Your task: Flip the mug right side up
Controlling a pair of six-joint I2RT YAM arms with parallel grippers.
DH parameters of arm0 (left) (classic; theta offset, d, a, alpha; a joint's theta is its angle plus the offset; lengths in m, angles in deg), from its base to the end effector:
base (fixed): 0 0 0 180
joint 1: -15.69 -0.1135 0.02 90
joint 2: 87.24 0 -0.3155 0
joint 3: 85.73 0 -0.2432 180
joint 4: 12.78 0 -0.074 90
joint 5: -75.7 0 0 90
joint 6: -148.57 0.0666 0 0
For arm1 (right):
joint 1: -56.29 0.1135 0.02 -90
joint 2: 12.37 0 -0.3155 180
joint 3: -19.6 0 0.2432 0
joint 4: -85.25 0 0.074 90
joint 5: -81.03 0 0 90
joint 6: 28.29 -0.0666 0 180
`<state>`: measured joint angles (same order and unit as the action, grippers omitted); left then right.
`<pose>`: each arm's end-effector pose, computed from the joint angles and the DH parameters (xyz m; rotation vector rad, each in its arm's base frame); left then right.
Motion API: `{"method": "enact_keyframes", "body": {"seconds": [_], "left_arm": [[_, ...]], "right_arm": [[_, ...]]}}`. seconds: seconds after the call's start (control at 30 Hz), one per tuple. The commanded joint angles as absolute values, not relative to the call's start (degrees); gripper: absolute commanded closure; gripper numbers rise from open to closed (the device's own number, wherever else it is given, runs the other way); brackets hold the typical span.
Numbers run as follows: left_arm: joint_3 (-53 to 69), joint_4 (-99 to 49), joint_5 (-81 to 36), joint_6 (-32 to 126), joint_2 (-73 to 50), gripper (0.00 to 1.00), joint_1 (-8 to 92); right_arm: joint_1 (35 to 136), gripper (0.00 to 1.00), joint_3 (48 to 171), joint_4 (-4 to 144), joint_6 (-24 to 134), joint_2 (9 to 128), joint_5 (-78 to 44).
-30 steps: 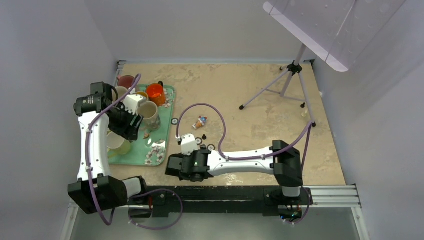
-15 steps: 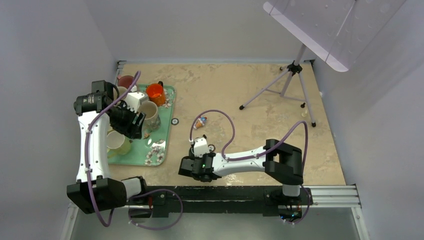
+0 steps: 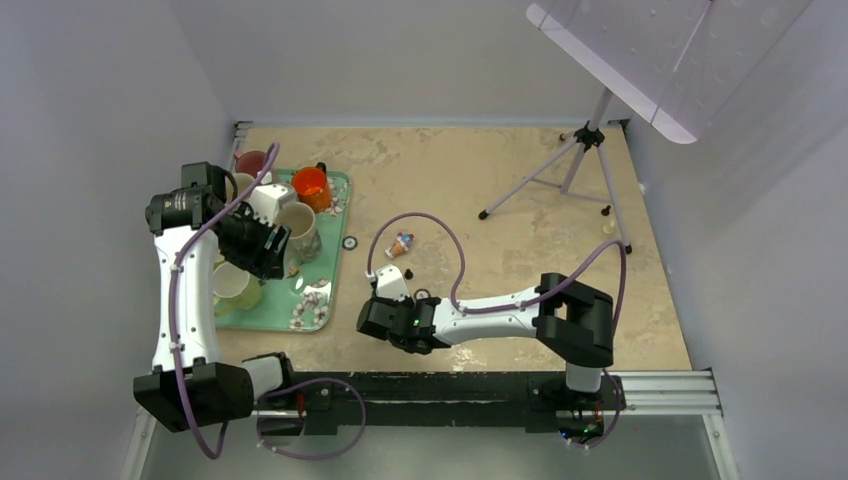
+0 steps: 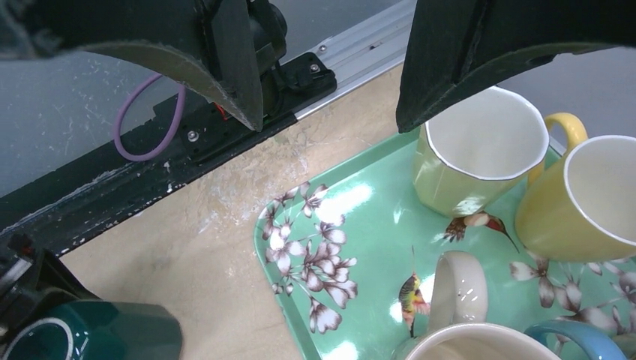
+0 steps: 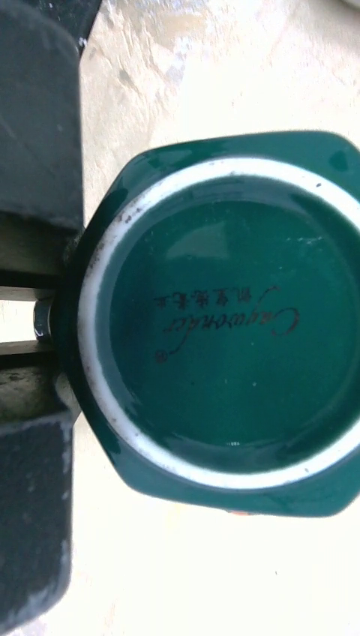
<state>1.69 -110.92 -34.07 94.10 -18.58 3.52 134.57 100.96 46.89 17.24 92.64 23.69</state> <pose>0.1657 0.0127 0.3745 0.6193 2.6688 -0.2830 0.1135 0.3702 0.2058 -0.5327 2.3582 0.1891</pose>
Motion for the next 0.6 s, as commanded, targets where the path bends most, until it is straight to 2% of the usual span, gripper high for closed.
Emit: {"method": "enact_keyframes", "body": {"seconds": [0.0,0.2,0.4,0.47,0.57], "left_arm": [[-1.6,-113.4,-38.3,92.6,-19.7,0.31,4.3],[-10.3,-119.7,-61.2,91.0,-19.6,0.26,5.4],[-20.7,-115.6,-83.7,75.3,-19.3,0.20,8.0],[-22.5,-107.1,-89.4,64.1,-21.2,0.19,9.1],[-17.6,-78.6,-94.0,37.9,-26.8,0.16,9.2]], "right_arm": [[132.6,1.00,102.2,46.0,17.9,88.6,25.5],[133.5,1.00,105.7,51.5,24.0,71.2,21.0],[127.9,1.00,100.9,77.5,27.5,52.3,13.9],[126.5,1.00,101.7,83.4,28.3,50.7,11.4],[126.3,1.00,105.2,88.1,30.3,51.2,8.4]]}}
